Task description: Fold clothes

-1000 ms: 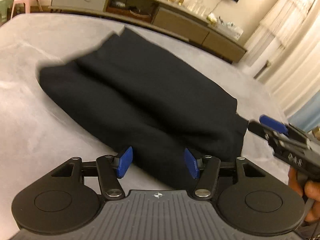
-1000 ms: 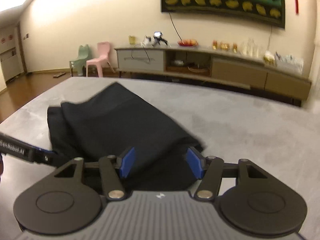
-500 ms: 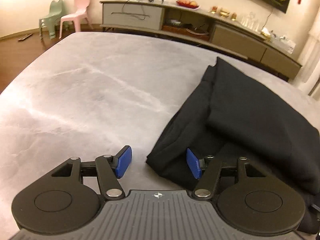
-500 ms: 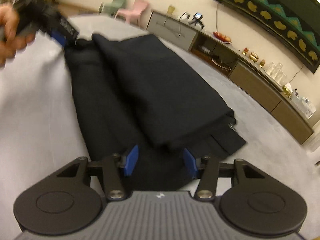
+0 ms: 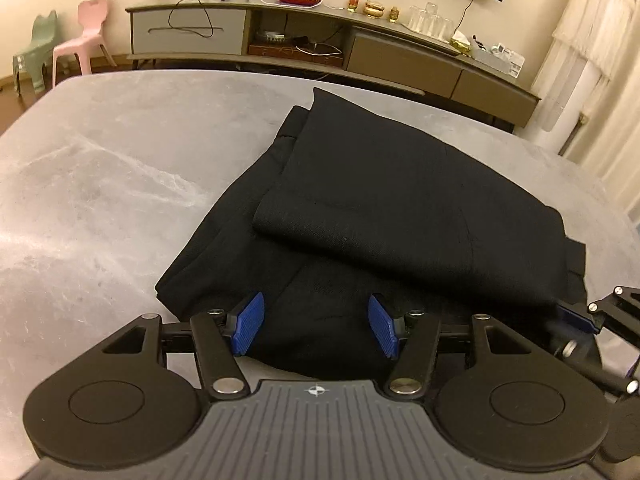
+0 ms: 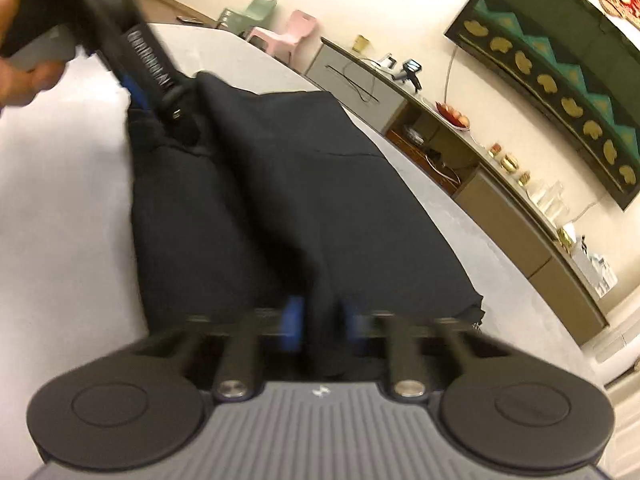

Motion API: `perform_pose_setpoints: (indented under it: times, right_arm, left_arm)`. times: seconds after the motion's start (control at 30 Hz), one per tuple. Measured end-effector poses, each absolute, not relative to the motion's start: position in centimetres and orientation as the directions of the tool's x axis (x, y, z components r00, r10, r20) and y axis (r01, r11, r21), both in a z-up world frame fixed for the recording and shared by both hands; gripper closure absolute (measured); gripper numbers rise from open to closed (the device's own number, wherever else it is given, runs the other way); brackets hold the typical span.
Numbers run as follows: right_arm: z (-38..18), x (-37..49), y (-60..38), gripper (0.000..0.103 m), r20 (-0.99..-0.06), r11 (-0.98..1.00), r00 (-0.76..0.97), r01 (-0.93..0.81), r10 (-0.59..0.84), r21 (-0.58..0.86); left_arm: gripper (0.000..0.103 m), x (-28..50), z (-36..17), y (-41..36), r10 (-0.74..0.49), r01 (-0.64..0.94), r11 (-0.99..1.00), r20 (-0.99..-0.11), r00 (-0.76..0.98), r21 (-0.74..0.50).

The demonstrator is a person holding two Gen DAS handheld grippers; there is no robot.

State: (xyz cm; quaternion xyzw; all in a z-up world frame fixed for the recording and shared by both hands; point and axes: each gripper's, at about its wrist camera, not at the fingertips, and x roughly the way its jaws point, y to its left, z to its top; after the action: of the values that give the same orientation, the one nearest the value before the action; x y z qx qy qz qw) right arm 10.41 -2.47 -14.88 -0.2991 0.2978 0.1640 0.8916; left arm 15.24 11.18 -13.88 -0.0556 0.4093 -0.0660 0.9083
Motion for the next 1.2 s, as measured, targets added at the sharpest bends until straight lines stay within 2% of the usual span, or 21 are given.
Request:
perform_pose_setpoints:
  times: [0.1,0.17,0.3,0.37,0.5,0.6,0.83,0.93,1.03,1.13,1.2]
  right_arm:
    - [-12.0,8.2,-1.8,0.100,-0.575,0.751,0.801,-0.481,0.166,-0.453]
    - [-11.0,6.1,-1.4,0.100,-0.581,0.727,0.790,-0.515,0.197,-0.454]
    - [-13.2,3.8,-0.5,0.100,-0.644,0.676,0.738,-0.580,0.201,-0.455]
    - [-14.5,3.4,0.2,0.099,-0.659,0.647,0.729,-0.596,0.187,-0.476]
    - [-13.9,2.6,1.0,0.099,-0.594,0.617,0.788,-0.552,0.165,-0.562]
    - [-12.4,1.9,1.5,0.099,-0.524,0.595,0.837,-0.504,0.158,-0.626]
    - [-15.1,0.2,3.6,0.099,-0.549,0.495,0.815,-0.560,0.185,-0.664]
    - [-16.3,-1.0,4.8,0.099,-0.519,0.405,0.837,-0.542,0.177,-0.736]
    - [-18.1,-2.1,5.7,0.099,-0.474,0.262,0.862,-0.506,0.177,-0.822]
    - [-19.5,-3.1,6.1,0.099,-0.434,0.140,0.876,-0.467,0.211,-0.873]
    - [-19.1,-3.0,6.1,0.097,-0.450,0.156,0.862,-0.490,0.233,-0.858]
  left_arm:
    - [0.042,14.9,-14.2,11.1,-0.155,0.068,0.987,-0.733,0.662,-0.147]
    - [0.042,14.5,-14.0,11.4,-0.150,0.054,0.987,-0.734,0.663,-0.153]
    - [0.042,13.2,-13.3,12.4,-0.150,0.015,0.982,-0.732,0.665,-0.187]
    - [0.043,12.6,-12.6,13.7,-0.104,-0.056,0.979,-0.723,0.683,-0.194]
    - [0.043,11.1,-10.9,16.0,-0.031,-0.146,0.969,-0.683,0.729,-0.199]
    - [0.043,10.0,-10.2,15.0,-0.024,-0.113,0.979,-0.651,0.759,-0.168]
    - [0.043,10.3,-10.5,13.1,-0.115,-0.047,0.974,-0.663,0.740,-0.221]
    - [0.041,10.3,-10.6,12.3,-0.160,0.010,0.974,-0.654,0.739,-0.226]
    - [0.039,10.2,-11.3,10.9,-0.203,0.076,0.975,-0.687,0.697,-0.211]
    - [0.039,10.6,-12.8,10.5,-0.190,0.073,0.979,-0.722,0.666,-0.191]
    - [0.038,10.9,-13.3,10.7,-0.181,0.063,0.981,-0.732,0.657,-0.186]
